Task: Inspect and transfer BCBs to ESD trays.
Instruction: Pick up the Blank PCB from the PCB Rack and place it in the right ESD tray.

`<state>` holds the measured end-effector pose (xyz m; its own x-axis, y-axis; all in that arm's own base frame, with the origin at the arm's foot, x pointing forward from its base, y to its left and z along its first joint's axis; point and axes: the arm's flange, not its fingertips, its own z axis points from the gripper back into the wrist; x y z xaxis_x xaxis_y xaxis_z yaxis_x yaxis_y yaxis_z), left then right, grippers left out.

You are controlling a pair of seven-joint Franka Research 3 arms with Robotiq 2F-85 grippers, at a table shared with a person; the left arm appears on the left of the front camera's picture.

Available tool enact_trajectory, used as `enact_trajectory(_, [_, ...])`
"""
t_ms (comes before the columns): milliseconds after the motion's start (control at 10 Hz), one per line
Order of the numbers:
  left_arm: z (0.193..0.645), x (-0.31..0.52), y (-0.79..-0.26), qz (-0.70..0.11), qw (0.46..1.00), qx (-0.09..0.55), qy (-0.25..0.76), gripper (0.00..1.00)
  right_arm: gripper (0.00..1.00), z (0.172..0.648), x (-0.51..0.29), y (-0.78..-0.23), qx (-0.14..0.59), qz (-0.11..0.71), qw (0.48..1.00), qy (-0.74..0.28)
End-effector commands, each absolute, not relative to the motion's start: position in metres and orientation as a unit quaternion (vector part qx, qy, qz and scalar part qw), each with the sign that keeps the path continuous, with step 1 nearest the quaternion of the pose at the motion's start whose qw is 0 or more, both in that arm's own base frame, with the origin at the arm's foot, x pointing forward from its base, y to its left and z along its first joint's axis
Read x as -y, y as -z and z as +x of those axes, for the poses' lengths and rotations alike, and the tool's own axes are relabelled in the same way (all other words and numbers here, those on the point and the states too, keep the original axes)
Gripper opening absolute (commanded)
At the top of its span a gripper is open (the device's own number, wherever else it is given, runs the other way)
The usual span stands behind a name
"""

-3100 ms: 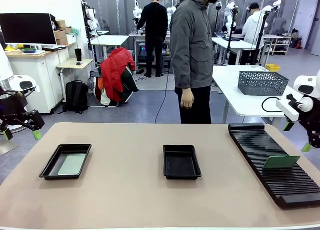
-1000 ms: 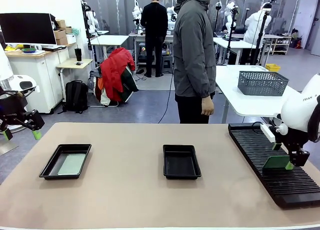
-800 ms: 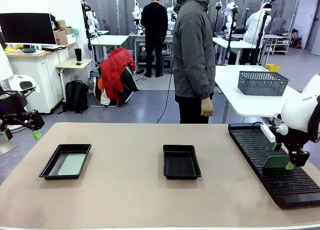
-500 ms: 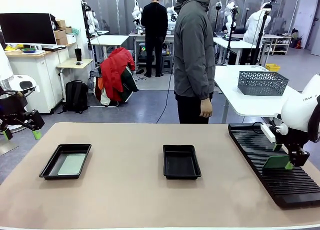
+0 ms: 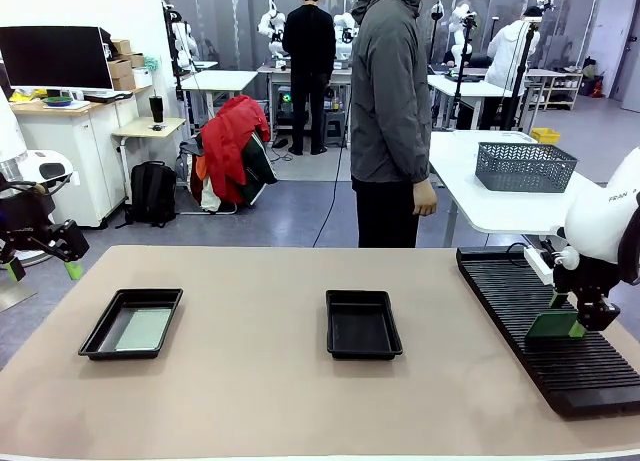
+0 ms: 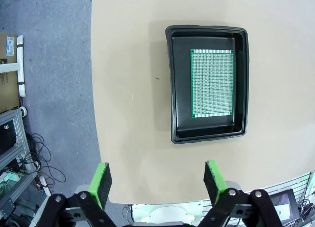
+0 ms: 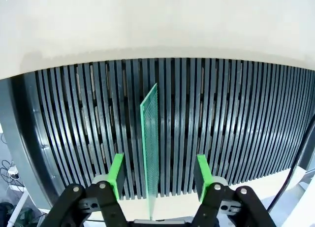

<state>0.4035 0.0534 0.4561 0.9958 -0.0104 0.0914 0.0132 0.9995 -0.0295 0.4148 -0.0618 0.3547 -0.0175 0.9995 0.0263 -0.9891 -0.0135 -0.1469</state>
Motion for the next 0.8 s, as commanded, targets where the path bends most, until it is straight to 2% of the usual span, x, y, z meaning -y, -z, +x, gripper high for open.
enact_trajectory(0, [0.4028, -0.0543, -0.4545, -0.015, 0.999, 0.046, 0.009, 1.00, 0.63, 0.3887, 0.0591, -0.3446, 0.072, -0.039, 0.697, -0.712])
enact_trajectory(100, [0.4028, -0.0543, -0.4545, -0.015, 0.999, 0.046, 0.009, 1.00, 0.48, 0.3895, 0.0592, -0.3443, 0.070, -0.037, 0.698, -0.712])
enact_trajectory(200, [0.4028, -0.0543, -0.4545, -0.015, 0.999, 0.046, 0.009, 1.00, 0.53, 0.3896, 0.0592, -0.3453, 0.070, -0.037, 0.698, -0.712])
enact_trajectory(300, [0.4028, -0.0543, -0.4545, -0.015, 0.999, 0.046, 0.009, 1.00, 0.38, 0.3900, 0.0586, -0.3455, 0.068, -0.036, 0.698, -0.712])
enact_trajectory(400, [0.4028, -0.0543, -0.4545, -0.015, 0.999, 0.046, 0.009, 1.00, 0.42, 0.3904, 0.0581, -0.3460, 0.066, -0.036, 0.699, -0.711])
enact_trajectory(500, [0.4028, -0.0543, -0.4545, -0.015, 0.999, 0.046, 0.009, 1.00, 0.27, 0.3903, 0.0587, -0.3459, 0.066, -0.035, 0.699, -0.711])
enact_trajectory(600, [0.4028, -0.0543, -0.4545, -0.015, 0.999, 0.046, 0.009, 1.00, 0.32, 0.3901, 0.0585, -0.3458, 0.065, -0.035, 0.699, -0.711])
enact_trajectory(700, [0.4028, -0.0543, -0.4545, -0.015, 0.999, 0.046, 0.009, 1.00, 0.17, 0.3898, 0.0584, -0.3452, 0.066, -0.034, 0.699, -0.711])
